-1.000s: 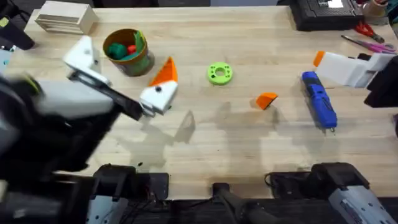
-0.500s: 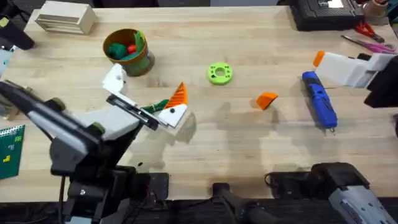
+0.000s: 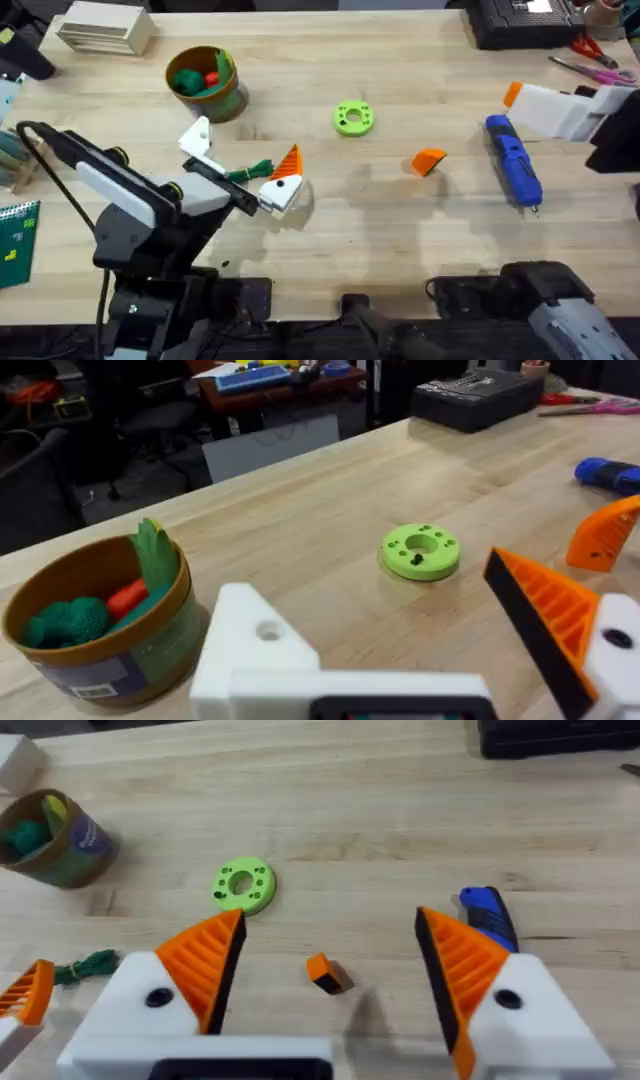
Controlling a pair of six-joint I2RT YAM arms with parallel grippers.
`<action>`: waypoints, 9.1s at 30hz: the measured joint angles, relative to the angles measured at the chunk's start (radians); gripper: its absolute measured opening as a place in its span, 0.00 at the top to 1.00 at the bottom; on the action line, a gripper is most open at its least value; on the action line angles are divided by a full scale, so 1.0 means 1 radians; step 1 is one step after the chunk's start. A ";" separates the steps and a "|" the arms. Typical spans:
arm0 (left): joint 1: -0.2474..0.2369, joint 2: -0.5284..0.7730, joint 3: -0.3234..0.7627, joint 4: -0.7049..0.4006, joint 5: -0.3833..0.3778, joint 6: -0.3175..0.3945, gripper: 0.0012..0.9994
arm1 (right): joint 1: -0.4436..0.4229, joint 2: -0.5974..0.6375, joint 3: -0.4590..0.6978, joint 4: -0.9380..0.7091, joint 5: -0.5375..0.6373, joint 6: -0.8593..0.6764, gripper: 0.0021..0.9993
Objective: Pick up the gripper from the table and insert it into the empty holder that is missing its gripper. Then pick up a screw, insert it into the mounting hole, and use the screwdriver to tighten it. Finally, clean up the table by picking up the vegetable and placing it into the bucket.
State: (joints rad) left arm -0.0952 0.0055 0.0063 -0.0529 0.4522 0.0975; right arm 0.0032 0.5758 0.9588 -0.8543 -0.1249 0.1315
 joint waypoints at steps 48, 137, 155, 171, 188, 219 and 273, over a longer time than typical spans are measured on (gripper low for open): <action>0.000 0.000 0.001 -0.029 0.498 -0.204 0.01 | 0.000 0.000 0.000 -0.034 -0.003 0.000 0.02; 0.000 0.000 0.001 -0.029 0.499 -0.207 0.01 | 0.303 0.814 -0.263 1.076 -1.022 0.626 0.99; 0.000 0.000 0.001 -0.029 0.499 -0.207 0.01 | 0.461 0.975 -0.261 1.215 -1.171 0.928 0.99; 0.000 0.000 0.001 -0.030 0.498 -0.210 0.01 | 0.502 1.081 -0.153 1.221 -1.189 0.999 0.99; 0.009 0.000 0.001 -0.024 0.436 -0.221 0.01 | 0.550 1.140 -0.082 1.264 -1.112 1.004 0.99; 0.008 0.000 0.002 -0.022 0.423 -0.228 0.01 | 0.591 1.295 0.032 1.392 -1.098 0.998 0.66; -0.002 0.000 0.002 -0.030 0.498 -0.225 0.01 | 0.595 1.164 0.212 0.446 0.163 -0.200 0.64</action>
State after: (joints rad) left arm -0.0967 0.0055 0.0078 -0.0826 0.9504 -0.1276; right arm 0.5987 1.7393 1.1706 -0.4080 0.0376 -0.0685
